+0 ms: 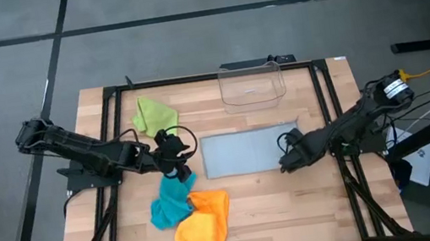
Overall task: Fold microfiber towels
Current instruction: Fold the gray microfiber
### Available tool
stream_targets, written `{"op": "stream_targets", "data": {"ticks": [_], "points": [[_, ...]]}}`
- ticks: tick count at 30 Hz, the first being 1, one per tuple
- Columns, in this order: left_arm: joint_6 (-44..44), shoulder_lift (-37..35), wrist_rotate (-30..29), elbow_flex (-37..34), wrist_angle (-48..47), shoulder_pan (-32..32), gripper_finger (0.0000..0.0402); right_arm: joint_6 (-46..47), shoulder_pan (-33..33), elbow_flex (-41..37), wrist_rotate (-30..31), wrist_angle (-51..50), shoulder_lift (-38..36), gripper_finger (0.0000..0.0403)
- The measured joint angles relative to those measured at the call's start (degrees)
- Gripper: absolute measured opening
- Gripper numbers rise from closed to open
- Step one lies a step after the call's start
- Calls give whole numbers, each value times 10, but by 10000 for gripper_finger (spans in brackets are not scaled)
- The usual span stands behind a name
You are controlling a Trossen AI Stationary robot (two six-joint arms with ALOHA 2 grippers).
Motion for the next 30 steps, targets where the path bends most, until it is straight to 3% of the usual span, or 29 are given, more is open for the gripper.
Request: {"op": "stream_targets", "data": {"ticks": [6,11,17,21,25,30], "points": [[0,0,0,0,-1,-1,98,0,-11,41,-23,-90,1,129],[10,0,0,0,-4,-1,98,-35,-1,109,-24,-79,1,129],[26,0,4,0,-14,-1,98,-160,24,185,-6,118,0,129],[28,0,4,0,-17,-1,98,-265,33,189,83,306,9,129],[30,0,4,0,-20,-1,98,-362,34,188,156,420,46,129],[38,0,4,0,-19,-1,98,-426,29,193,153,513,124,129]]}}
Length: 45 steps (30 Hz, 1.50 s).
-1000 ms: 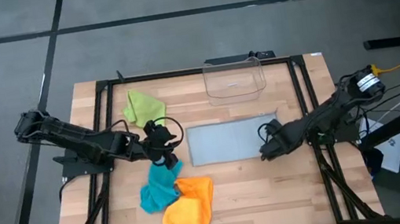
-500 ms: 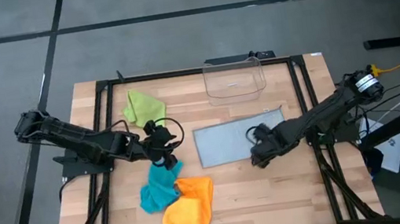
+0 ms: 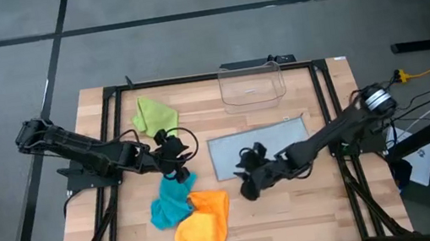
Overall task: Fold microfiber towels
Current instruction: Fold the gray microfiber
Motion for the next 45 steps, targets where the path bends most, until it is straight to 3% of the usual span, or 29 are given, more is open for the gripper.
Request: {"op": "stream_targets", "data": {"ticks": [9,11,14,17,24,28,31,35,40,45], "points": [[63,2,11,0,22,3,98,-144,-2,101,-50,8,107,129],[107,17,53,0,62,20,98,-180,-2,127,-47,-5,119,129],[166,51,163,0,112,57,98,-205,-2,163,-44,-38,132,129],[232,92,234,0,126,103,98,-185,-2,189,-44,-88,137,129],[329,169,295,12,129,222,98,-127,-2,198,-38,-166,137,129],[333,198,319,23,178,260,98,-112,-8,176,-34,-155,137,129],[332,224,372,36,213,274,98,-62,-18,168,-7,-153,138,129],[321,257,403,45,189,274,98,-2,-31,158,-16,-157,138,129],[282,227,404,44,122,262,98,2,-31,157,-68,-154,138,129],[275,131,396,45,55,239,98,-119,-24,157,-94,-111,140,129]]}}
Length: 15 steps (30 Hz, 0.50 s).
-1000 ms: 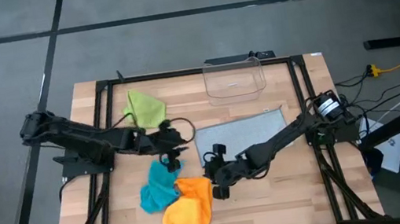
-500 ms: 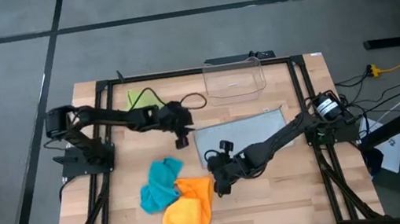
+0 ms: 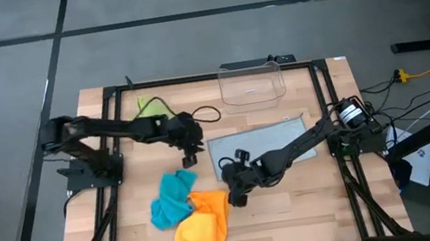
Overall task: Fold microfiber towels
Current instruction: Fold the gray microfiber
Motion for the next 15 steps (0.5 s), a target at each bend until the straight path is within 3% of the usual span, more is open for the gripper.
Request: {"op": "stream_targets", "data": {"ticks": [5,9,15], "points": [[-5,-113,-62,0,-72,-16,98,-103,2,5,-137,117,36,129],[-29,-186,-96,0,-123,-30,98,-99,9,36,-208,89,69,129],[-52,-256,-98,-1,-184,-50,98,-72,42,89,-295,60,80,129]]}}
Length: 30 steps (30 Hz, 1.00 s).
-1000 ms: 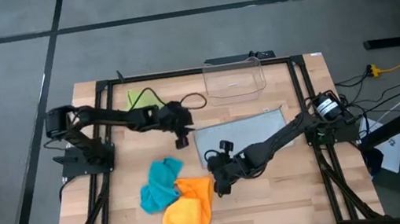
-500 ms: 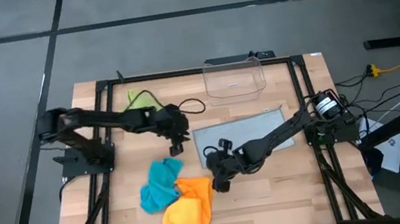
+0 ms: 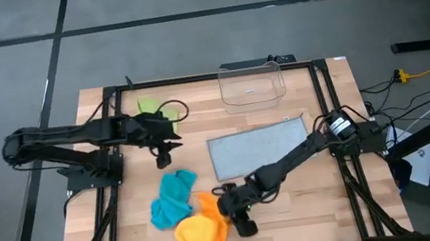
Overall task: Fold microfiber towels
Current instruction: Fold the gray microfiber
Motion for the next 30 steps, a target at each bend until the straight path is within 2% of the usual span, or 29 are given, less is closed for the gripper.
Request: {"op": "stream_targets", "data": {"ticks": [6,13,20,30], "points": [[-13,-23,-7,0,-3,-19,98,-6,31,60,-7,-4,30,129],[-14,-22,-15,0,-3,-36,98,-9,24,136,-7,-58,98,129],[-13,-22,-15,0,-3,-49,98,-53,-30,228,-29,-74,153,129],[-9,-22,-15,0,-3,-70,98,-107,-124,392,-62,-71,281,129]]}}
